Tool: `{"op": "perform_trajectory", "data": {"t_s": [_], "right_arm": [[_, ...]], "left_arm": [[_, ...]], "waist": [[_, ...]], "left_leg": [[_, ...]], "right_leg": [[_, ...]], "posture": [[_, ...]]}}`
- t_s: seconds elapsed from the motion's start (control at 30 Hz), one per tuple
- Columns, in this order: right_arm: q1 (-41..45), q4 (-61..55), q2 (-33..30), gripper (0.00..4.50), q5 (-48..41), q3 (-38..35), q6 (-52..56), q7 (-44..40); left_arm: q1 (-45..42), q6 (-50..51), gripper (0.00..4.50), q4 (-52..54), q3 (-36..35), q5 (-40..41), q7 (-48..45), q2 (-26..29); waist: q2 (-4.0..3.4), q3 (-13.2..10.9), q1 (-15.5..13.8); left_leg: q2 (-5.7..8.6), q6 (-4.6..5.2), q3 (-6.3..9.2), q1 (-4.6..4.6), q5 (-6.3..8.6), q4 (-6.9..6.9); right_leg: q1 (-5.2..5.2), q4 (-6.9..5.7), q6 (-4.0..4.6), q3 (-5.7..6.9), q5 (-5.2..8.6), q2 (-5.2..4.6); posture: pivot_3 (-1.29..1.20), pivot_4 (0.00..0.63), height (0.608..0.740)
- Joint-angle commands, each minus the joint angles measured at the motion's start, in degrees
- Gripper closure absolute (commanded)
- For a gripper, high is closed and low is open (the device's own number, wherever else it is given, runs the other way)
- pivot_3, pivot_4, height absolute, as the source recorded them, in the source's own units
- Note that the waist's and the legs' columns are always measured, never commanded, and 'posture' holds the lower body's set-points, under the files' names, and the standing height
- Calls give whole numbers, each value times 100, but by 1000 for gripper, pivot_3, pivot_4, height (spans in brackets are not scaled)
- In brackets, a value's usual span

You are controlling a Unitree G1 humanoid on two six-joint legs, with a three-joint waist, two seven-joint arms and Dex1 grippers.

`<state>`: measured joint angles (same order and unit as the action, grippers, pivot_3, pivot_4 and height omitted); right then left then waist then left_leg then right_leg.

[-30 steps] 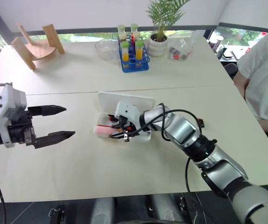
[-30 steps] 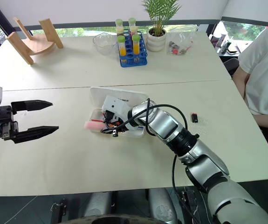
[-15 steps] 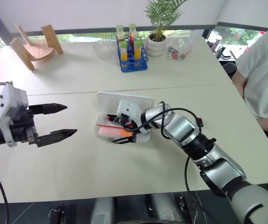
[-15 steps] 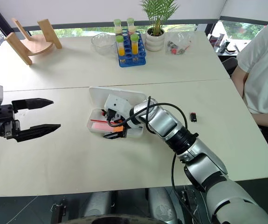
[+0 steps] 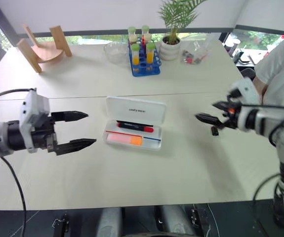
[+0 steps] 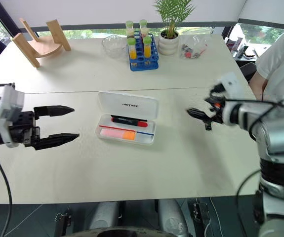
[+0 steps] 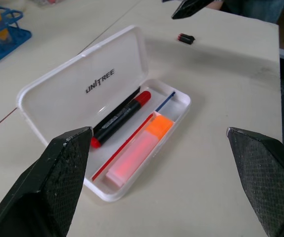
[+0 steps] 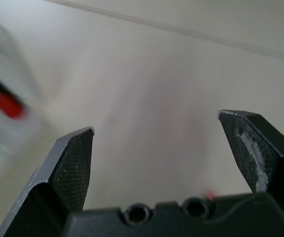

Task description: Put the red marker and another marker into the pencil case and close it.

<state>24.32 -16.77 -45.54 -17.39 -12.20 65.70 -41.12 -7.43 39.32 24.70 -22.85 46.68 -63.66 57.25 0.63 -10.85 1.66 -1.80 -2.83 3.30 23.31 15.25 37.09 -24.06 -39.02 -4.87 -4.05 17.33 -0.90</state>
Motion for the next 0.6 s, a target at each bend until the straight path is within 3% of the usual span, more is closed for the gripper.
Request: {"op": "perform_trajectory", "data": {"t_s": [0.03, 0.4, 0.5, 0.6], "right_arm": [[-279, 123, 207, 65, 162, -302, -539, 467], [-909, 511, 1097, 65, 305, -139, -687, 1527], [-997, 474, 1139, 884, 308, -2, -679, 1601], [-1046, 271, 1046, 2403, 272, 135, -707, 1540]], "left_arm": [[-220, -209, 0, -141, 171, -115, -63, 4], [-357, -227, 0, -235, 209, -103, -44, 27], [-325, -214, 0, -190, 159, -98, 12, 25], [-304, -215, 0, -170, 122, -96, 60, 25]], "waist": [[1, 0, 73], [0, 2, 129], [2, 2, 105], [2, 2, 92]], "left_leg": [[0, 0, 2, 0, 0, 0], [-4, 0, 5, -4, -1, 3], [-4, 0, 5, -15, -1, 7], [-4, 1, 6, -50, -1, 3]], "right_leg": [[1, -3, 0, 0, 0, 1], [3, -12, 0, -7, 0, 10], [15, -12, -1, -7, -1, 10], [51, -6, 0, -6, 1, 11]], "posture": [[0, 150, 740], [0, 150, 740], [0, 150, 740], [0, 150, 740]]}}
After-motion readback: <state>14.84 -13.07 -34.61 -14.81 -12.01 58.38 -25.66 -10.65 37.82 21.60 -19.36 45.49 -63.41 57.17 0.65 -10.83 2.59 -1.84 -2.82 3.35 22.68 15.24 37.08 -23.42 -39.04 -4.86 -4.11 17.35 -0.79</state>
